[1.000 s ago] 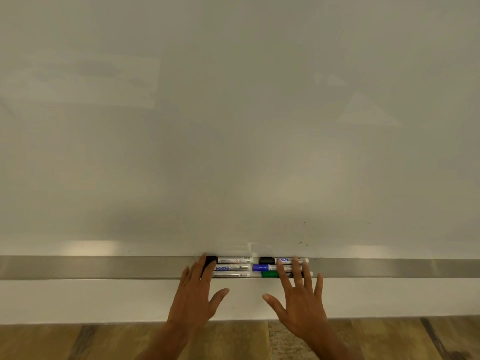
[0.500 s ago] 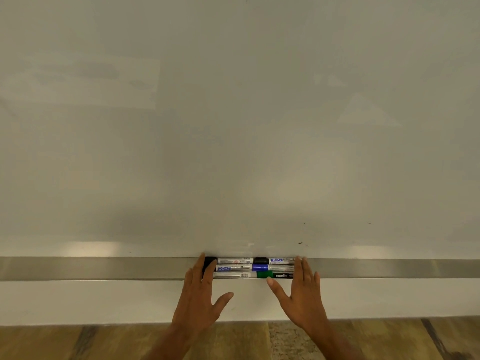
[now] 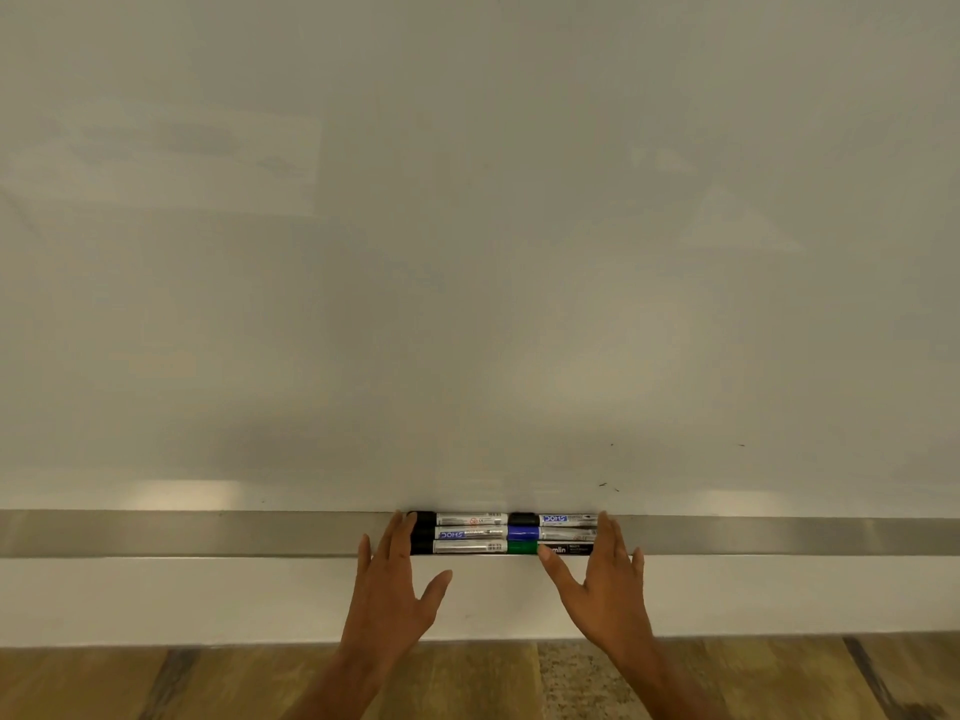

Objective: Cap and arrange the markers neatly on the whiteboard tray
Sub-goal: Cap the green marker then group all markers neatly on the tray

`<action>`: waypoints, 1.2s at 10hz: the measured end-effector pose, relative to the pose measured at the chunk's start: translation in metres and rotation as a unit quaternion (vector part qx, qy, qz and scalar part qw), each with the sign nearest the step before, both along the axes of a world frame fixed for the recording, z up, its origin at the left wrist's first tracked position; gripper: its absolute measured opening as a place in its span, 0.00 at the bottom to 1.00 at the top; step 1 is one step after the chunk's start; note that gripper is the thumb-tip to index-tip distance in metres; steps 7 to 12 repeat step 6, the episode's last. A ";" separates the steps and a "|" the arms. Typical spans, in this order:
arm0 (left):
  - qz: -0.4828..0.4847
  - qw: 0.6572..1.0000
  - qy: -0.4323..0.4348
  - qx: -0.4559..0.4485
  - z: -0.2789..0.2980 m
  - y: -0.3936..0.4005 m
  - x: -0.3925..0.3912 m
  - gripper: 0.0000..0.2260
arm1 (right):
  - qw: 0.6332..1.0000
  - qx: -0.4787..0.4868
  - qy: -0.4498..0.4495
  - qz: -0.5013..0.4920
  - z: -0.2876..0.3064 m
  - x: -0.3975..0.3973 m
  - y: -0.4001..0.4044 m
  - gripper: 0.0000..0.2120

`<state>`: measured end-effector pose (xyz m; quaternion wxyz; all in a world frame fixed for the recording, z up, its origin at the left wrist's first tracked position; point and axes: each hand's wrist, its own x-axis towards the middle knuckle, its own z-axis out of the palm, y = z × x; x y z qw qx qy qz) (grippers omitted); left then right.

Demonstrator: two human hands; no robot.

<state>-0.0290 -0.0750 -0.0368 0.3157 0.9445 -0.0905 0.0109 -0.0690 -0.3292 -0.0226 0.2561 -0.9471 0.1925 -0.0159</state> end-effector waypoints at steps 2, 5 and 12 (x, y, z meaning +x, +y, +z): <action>0.001 1.000 0.010 0.004 0.001 -0.002 0.003 0.37 | 1.000 -0.001 0.014 -0.013 0.005 0.005 -0.006 0.51; -0.012 1.000 0.011 0.006 0.000 -0.002 0.004 0.37 | 0.999 0.001 0.025 -0.021 0.008 0.007 -0.006 0.51; -0.009 1.000 0.006 0.020 0.000 0.002 0.005 0.38 | 0.999 0.014 0.012 -0.040 0.010 0.005 -0.007 0.50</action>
